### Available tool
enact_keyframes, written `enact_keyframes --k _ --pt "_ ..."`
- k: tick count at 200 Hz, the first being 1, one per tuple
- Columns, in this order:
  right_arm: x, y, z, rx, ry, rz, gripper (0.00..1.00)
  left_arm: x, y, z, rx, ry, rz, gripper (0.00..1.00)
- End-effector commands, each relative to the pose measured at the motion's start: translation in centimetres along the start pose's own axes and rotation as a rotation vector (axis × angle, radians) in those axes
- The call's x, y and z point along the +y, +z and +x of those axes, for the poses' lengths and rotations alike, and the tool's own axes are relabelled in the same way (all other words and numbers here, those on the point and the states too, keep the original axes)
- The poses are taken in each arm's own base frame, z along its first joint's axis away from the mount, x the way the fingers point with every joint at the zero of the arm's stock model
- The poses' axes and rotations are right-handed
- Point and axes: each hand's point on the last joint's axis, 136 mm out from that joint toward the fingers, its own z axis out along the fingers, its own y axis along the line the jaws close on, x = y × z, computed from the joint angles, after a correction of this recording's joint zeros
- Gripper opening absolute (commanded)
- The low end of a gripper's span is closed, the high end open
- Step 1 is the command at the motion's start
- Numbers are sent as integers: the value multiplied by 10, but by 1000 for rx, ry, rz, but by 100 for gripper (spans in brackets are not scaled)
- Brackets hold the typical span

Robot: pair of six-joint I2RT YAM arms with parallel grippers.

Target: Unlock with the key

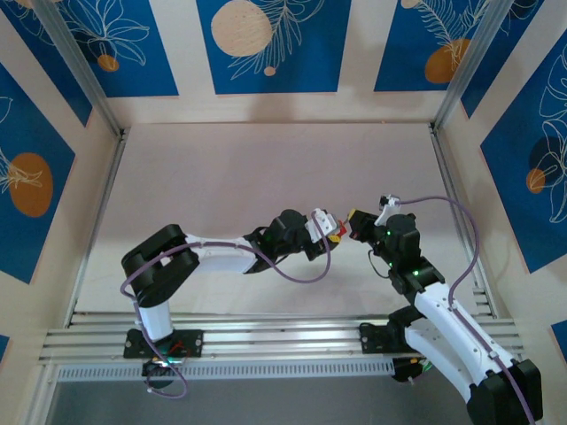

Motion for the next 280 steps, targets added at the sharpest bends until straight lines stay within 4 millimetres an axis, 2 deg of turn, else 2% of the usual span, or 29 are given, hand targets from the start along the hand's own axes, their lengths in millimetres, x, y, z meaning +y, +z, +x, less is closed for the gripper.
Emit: enact_keyframes --k 1,50,81,124,204,217,249,280 --pt "-20 -1 33 99 5 55 0 -10 -18 -89 -280 51 18 26" --pt "-14 1 44 121 -2 40 0 -8 -13 -98 -306 35 17 25" --pt "-17 2 55 139 -7 48 0 -2 -14 -108 -331 26 -3 25" --pt "-18 1 59 146 0 47 0 3 -18 -119 -370 -4 6 24" --pt "-15 0 37 130 63 23 0 -13 -32 -124 -399 -16 91 25" --pt "-11 1 36 134 46 28 0 -14 -31 -122 -391 -11 97 25" --pt "-20 6 33 155 66 105 0 -16 -30 -120 -387 -9 104 25" --pt "-16 7 33 154 56 119 0 -11 -32 -119 -388 -9 78 24"
